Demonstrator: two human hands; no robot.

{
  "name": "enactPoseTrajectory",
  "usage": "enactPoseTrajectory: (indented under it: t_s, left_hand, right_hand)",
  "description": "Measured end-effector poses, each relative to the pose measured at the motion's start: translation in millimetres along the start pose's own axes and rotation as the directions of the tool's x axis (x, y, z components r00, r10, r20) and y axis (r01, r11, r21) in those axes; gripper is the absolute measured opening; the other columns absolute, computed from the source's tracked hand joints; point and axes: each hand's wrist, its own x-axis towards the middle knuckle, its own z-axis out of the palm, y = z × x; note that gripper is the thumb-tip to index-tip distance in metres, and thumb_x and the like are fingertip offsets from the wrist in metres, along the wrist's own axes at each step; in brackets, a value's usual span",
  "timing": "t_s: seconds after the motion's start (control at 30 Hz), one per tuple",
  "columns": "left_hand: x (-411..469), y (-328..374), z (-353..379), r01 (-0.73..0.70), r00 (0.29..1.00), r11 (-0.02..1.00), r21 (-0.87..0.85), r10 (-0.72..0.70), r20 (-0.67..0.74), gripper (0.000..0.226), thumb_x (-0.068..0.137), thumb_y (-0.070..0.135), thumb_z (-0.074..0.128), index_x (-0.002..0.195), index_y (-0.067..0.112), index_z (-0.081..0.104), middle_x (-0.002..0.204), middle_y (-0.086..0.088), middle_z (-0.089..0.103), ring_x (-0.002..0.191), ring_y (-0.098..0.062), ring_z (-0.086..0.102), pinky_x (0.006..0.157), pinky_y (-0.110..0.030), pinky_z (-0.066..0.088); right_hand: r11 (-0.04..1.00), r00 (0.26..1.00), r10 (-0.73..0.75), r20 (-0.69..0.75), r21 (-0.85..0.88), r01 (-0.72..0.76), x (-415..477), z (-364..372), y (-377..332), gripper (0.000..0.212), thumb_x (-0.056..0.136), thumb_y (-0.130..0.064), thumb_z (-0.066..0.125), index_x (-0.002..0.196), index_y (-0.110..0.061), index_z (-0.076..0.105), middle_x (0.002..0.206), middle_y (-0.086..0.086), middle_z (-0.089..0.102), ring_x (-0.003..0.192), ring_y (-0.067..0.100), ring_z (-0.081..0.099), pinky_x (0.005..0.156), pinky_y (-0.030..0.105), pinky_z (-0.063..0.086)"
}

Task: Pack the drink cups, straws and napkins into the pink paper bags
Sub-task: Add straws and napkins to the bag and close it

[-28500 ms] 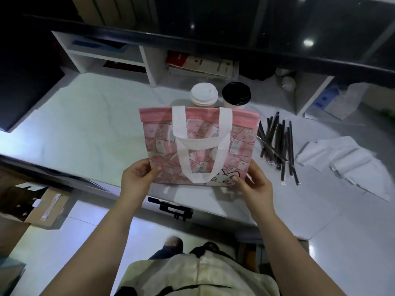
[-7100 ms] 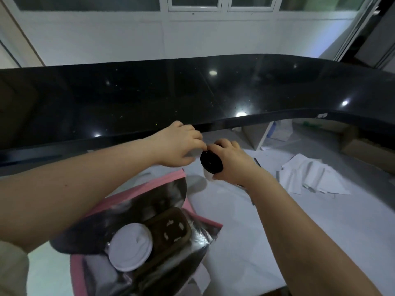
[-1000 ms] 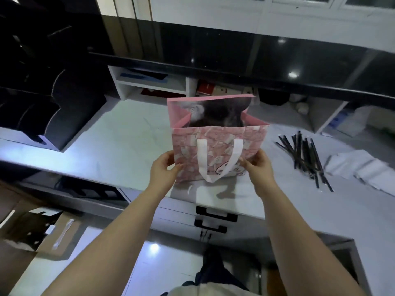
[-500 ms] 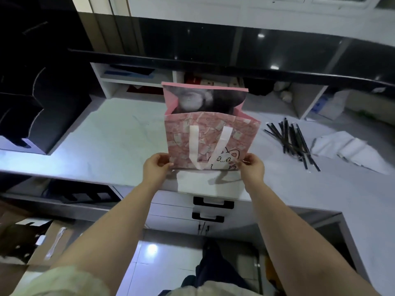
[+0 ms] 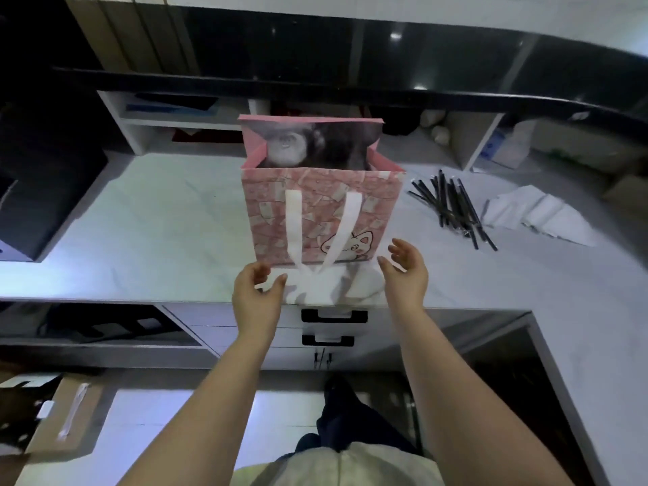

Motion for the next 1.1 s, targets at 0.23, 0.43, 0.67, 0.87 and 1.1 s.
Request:
enactPoseTrajectory:
  t_s: [0.23, 0.43, 0.67, 0.87, 1.1]
  left_hand:
    - [-44.0, 44.4, 85.6, -0.425, 0.826, 0.884, 0.193, 0.292, 0.482, 0.030, 0.088, 0.027, 0.068, 0.118, 0.023, 0.064, 0.118, 0.006, 0.063, 0.112, -0.014, 0.053, 0.097, -0.032, 0.043]
    - [-54.9, 87.7, 174.7, -0.671, 0.633, 0.711, 0.212, 0.399, 0.663, 0.040, 0.088, 0.030, 0.064, 0.127, 0.023, 0.059, 0.128, 0.000, 0.059, 0.120, -0.024, 0.050, 0.099, -0.038, 0.039]
    - [-26.1, 120.5, 270.0, -0.716, 0.631, 0.593, 0.368, 0.323, 0.706, 0.045, 0.094, 0.032, 0.053, 0.138, 0.024, 0.048, 0.138, 0.001, 0.051, 0.127, -0.025, 0.041, 0.102, -0.039, 0.033]
    - [5.9, 118.8, 323.9, -0.637, 0.720, 0.575, 0.514, 0.203, 0.664, 0.045, 0.094, 0.029, 0.052, 0.138, 0.025, 0.048, 0.138, 0.001, 0.050, 0.129, -0.025, 0.040, 0.102, -0.039, 0.032]
    - [41.0, 120.0, 357.9, -0.545, 0.819, 0.532, 0.648, 0.173, 0.547, 0.043, 0.088, 0.026, 0.056, 0.131, 0.021, 0.053, 0.132, -0.004, 0.056, 0.123, -0.029, 0.044, 0.098, -0.042, 0.035]
  right_hand:
    - [0.979, 0.990, -0.099, -0.099, -0.186, 0.080, 7.8, -76.0, -12.5, 0.023, 0.088, -0.014, 0.068, 0.107, -0.026, 0.066, 0.107, -0.014, 0.065, 0.102, 0.008, 0.058, 0.094, 0.029, 0.048]
    - [0.941, 0.969, -0.176, -0.172, -0.318, 0.114, 43.2, -143.2, -19.9, 0.021, 0.089, -0.019, 0.068, 0.102, -0.034, 0.063, 0.104, -0.021, 0.059, 0.110, 0.011, 0.053, 0.097, 0.032, 0.045]
    - [0.874, 0.964, -0.249, -0.096, -0.450, 0.181, 113.1, -184.9, -12.2, 0.020, 0.087, -0.016, 0.070, 0.106, -0.022, 0.069, 0.107, -0.010, 0.065, 0.101, -0.003, 0.047, 0.094, 0.024, 0.043]
    - [0.830, 0.978, -0.194, 0.076, -0.519, 0.205, 187.0, -171.0, -6.8, 0.021, 0.086, -0.009, 0.066, 0.104, -0.015, 0.073, 0.098, 0.000, 0.071, 0.096, 0.016, 0.061, 0.087, 0.027, 0.049]
    - [0.543, 0.949, -0.075, 0.305, -0.786, 0.295, 258.6, -119.5, 0.4, 0.020, 0.092, -0.025, 0.054, 0.105, -0.024, 0.070, 0.110, -0.003, 0.065, 0.112, 0.032, 0.043, 0.085, 0.039, 0.030]
